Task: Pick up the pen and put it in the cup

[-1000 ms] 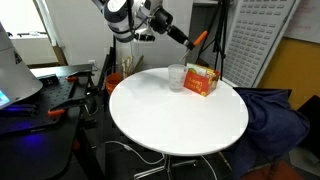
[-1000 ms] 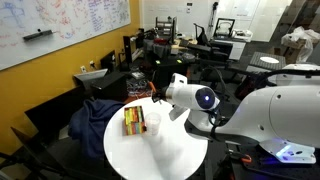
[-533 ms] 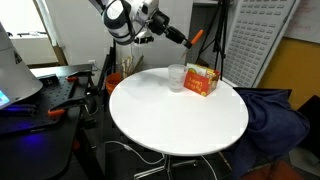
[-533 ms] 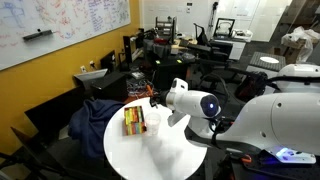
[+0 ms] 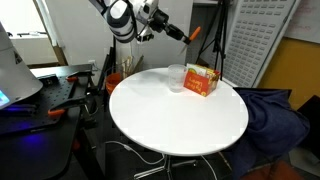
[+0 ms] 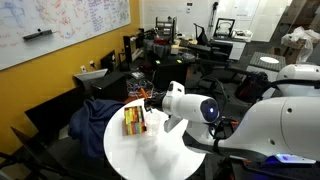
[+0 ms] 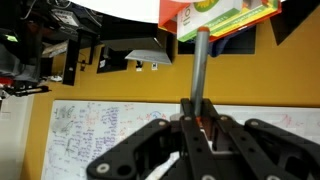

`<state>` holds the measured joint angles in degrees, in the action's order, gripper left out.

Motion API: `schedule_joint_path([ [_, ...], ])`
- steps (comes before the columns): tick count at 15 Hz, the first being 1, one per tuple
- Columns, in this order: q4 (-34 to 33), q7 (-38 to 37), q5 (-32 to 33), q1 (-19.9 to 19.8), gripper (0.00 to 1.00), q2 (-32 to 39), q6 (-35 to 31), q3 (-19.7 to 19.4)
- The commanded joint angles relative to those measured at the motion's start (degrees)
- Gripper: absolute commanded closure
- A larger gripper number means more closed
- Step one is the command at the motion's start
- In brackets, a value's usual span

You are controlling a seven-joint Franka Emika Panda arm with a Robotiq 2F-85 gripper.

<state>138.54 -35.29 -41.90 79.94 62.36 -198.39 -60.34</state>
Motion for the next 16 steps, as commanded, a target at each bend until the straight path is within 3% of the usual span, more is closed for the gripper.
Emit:
schedule_joint_path([
  [1, 1.80, 0.17, 0.11, -1.06, 0.96, 0.39, 0.08, -0.14],
  [2, 1.73, 3.93, -3.08, -1.83, 0.96, 0.10, 0.14, 0.70],
  [3, 2.43, 0.99, -0.77, -1.30, 0.96, 1.26, 1.06, -0.31],
  [6, 1.89, 5.95, -4.72, -3.03, 0.96, 0.42, 0.40, 1.47],
  [7, 2.24, 3.19, -1.83, -2.89, 0.96, 0.79, 0.40, 0.97],
  [16, 0.59, 2.31, 0.22, -2.50, 0.96, 0.64, 0.40, 0.76],
])
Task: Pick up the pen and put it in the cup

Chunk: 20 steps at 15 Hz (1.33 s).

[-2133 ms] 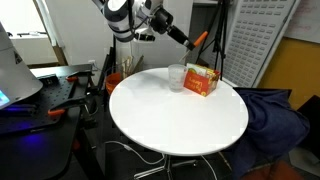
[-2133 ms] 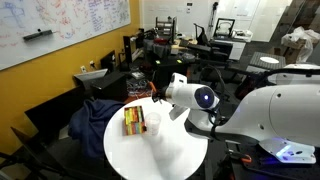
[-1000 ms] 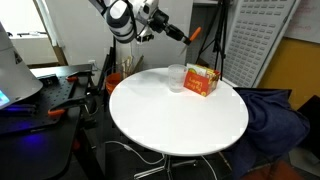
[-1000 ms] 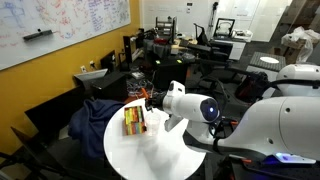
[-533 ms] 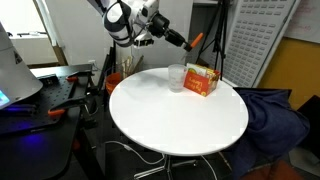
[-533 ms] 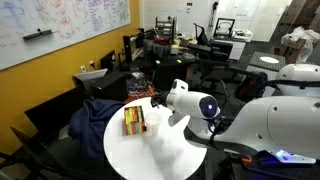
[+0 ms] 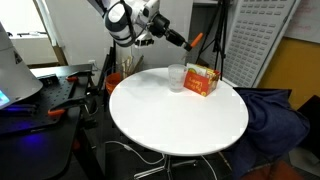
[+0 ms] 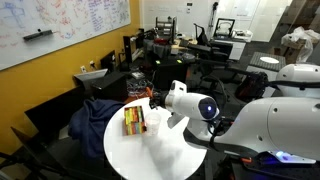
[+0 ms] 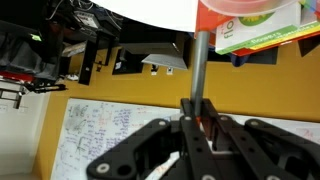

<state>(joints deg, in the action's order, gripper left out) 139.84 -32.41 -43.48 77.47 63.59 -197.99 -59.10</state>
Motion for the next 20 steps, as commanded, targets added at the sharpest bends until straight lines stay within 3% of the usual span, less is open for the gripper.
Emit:
schedule_joint_path([
  [1, -1.02, -0.76, 2.21, 0.09, 0.96, -0.61, 0.00, -0.53],
  [7, -2.18, -1.03, 3.89, -0.24, 0.96, -0.84, 0.00, -0.42],
  [8, -2.18, -0.94, 4.14, -0.34, 0.61, -1.06, 0.00, -0.35],
  [10, -2.24, -1.11, 4.43, -0.36, 0.53, -1.25, 0.00, -0.36],
  [17, -1.50, -0.90, 4.33, 0.00, 0.02, -1.80, 0.00, -0.54],
  [20, -0.42, -0.22, 4.10, -0.43, 0.00, -2.84, 0.00, -0.65],
])
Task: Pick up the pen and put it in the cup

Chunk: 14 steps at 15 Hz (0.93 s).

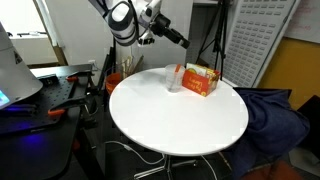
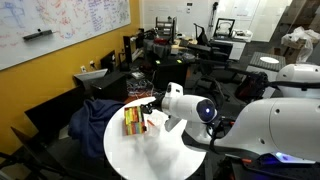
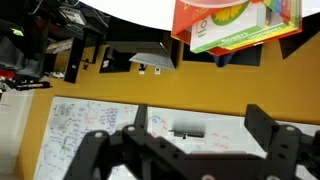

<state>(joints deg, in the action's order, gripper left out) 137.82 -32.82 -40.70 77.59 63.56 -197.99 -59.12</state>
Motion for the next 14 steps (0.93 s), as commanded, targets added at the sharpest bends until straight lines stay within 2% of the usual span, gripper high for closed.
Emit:
schedule_joint_path([
  [1, 1.93, 0.39, 1.38, -1.18, 0.00, -3.58, 0.00, -0.49],
  [5, 3.45, 1.13, 2.32, -3.83, 0.00, -7.68, 0.00, -0.18],
  [6, 3.04, 4.65, -1.09, -4.87, 0.00, -8.91, 0.00, 0.69],
  [7, 3.83, 1.46, 2.10, -5.06, 0.00, -9.41, 0.04, -0.09],
  [8, 3.33, 5.08, -1.25, -6.03, 0.00, -10.60, 0.00, 0.82],
  [9, 4.09, 1.95, 2.21, -6.20, 0.00, -11.42, 0.05, 0.04],
  [13, 5.06, 3.62, 7.68, -9.32, 0.00, -19.55, 0.00, 0.95],
  [14, 4.75, 7.40, 5.65, -10.55, 0.00, -21.81, 0.00, 2.22],
])
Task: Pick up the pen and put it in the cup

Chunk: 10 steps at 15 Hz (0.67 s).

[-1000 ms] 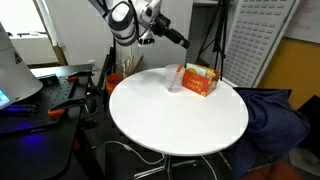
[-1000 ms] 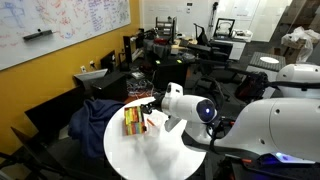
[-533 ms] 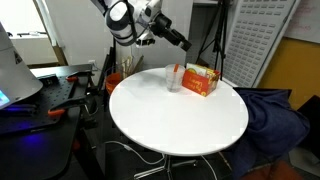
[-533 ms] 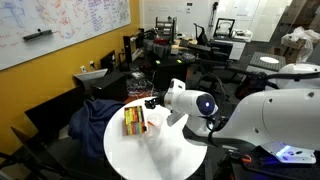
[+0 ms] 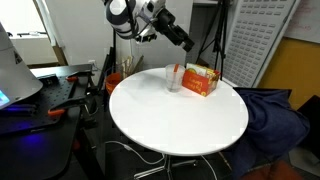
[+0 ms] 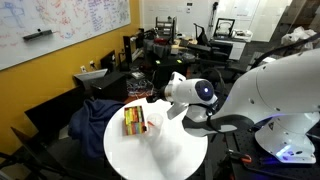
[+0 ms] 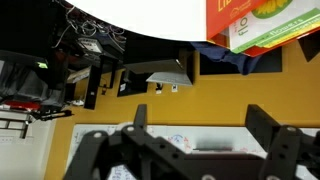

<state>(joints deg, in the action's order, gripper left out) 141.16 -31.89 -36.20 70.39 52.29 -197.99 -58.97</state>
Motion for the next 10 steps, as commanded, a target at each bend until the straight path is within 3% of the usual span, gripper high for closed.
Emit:
schedule_joint_path([
  [1, 2.29, 3.64, 5.31, -3.22, 0.00, -11.80, 0.64, 0.98],
  [5, 2.71, 11.15, 5.35, -6.51, 0.00, -19.63, 2.33, 2.98],
  [10, 3.53, 11.65, 12.88, -7.23, 0.00, -26.20, 9.14, 1.50],
])
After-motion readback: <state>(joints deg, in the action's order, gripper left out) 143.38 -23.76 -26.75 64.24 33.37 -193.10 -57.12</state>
